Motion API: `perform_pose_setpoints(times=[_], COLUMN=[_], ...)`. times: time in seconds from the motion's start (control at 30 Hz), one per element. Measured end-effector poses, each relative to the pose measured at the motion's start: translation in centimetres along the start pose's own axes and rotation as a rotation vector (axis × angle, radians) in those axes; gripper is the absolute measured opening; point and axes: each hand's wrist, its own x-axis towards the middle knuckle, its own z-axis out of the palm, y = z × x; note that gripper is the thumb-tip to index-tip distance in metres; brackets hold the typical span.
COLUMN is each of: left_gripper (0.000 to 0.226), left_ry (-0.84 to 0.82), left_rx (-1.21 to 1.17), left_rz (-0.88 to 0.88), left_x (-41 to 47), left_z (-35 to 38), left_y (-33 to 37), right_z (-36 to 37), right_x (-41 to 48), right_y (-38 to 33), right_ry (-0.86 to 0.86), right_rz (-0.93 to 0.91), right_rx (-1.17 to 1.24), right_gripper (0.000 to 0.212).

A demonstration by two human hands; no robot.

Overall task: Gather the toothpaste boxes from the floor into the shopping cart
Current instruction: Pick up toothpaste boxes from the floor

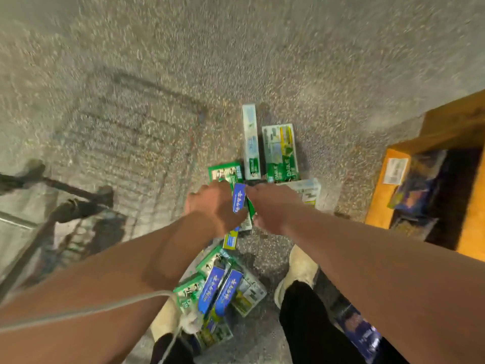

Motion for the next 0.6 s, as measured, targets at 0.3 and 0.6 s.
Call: perform_pose_setpoints(times=[0.3, 0.6], left_gripper=[0.051, 0.086], left_ry=[-0.033, -0.025], left_rx=[-0.107, -0.178], left_rz=[-0.300, -0.452], left_x=[10.3, 17.1], left_z=[16.3, 25.4], left_y=[-7.3, -12.2], right_z=[13.7, 20.3], right_x=[12.0, 18.9], right_y=[-1.1, -1.0], right_ry=[0.003, -0.015], right_rz=[-0.184, -0.227], right_rx=[-0.348, -0.553], right_gripper=[0.062, 0.066])
